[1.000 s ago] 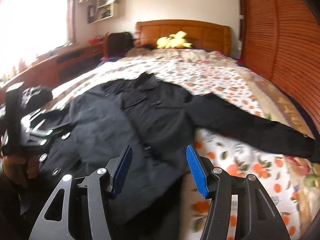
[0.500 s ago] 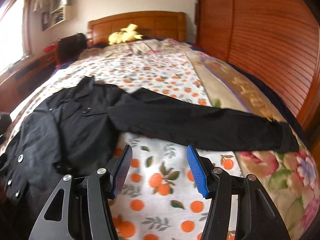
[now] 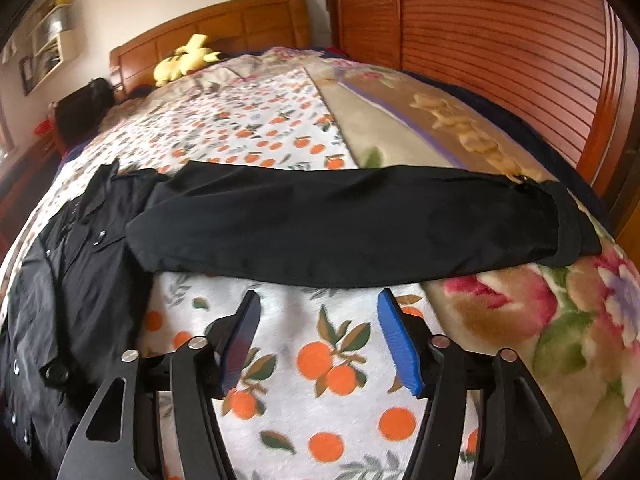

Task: Fold large clothes
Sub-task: 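Move the open right gripper toward the other outstretched coat sleeve, then close the right gripper on the cuff of the outstretched sleeve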

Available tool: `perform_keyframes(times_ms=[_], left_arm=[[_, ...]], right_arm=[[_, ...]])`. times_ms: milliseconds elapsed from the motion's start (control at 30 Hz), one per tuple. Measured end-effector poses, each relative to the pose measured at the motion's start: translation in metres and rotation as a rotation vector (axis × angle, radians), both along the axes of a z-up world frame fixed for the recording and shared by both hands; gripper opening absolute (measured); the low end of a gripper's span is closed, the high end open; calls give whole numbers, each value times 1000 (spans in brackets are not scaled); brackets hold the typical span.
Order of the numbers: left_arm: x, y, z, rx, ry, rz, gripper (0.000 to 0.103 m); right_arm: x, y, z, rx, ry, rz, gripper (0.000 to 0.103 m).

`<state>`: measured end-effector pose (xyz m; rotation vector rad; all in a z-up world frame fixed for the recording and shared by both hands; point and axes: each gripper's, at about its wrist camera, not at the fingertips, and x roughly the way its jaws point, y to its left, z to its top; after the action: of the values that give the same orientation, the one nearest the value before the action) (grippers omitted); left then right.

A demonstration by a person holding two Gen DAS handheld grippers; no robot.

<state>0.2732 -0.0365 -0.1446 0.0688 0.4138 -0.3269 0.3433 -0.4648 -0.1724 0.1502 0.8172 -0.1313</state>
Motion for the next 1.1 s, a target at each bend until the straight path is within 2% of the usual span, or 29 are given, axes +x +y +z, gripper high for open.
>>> perform_keyframes(times_ms=[267,567,667,800,900,1000,1100], left_arm=[[2,1,-1,-2,15,-3,101],[2,1,-2,-2,20,-10,101],[2,2,-2,-3,24,-11,101],[2,1,-1,2,27,-17,101],[2,1,-2,6,31,-21,101],[1,1,-2,8,33,-24,101],[1,1,-1,9,34,-26,101]], right_arm=[[16,-26,-16,85,43,-91,60],[26,-55,-23,155,40,-199,60],[32,-61,-24,151,45,-230,50],[40,-62,-21,81,57,-245,19],[46,-58,-12,40,49,-223,7],[46,-45,10,-21,-7,-186,4],[41,-26,38,-41,-79,-121,3]])
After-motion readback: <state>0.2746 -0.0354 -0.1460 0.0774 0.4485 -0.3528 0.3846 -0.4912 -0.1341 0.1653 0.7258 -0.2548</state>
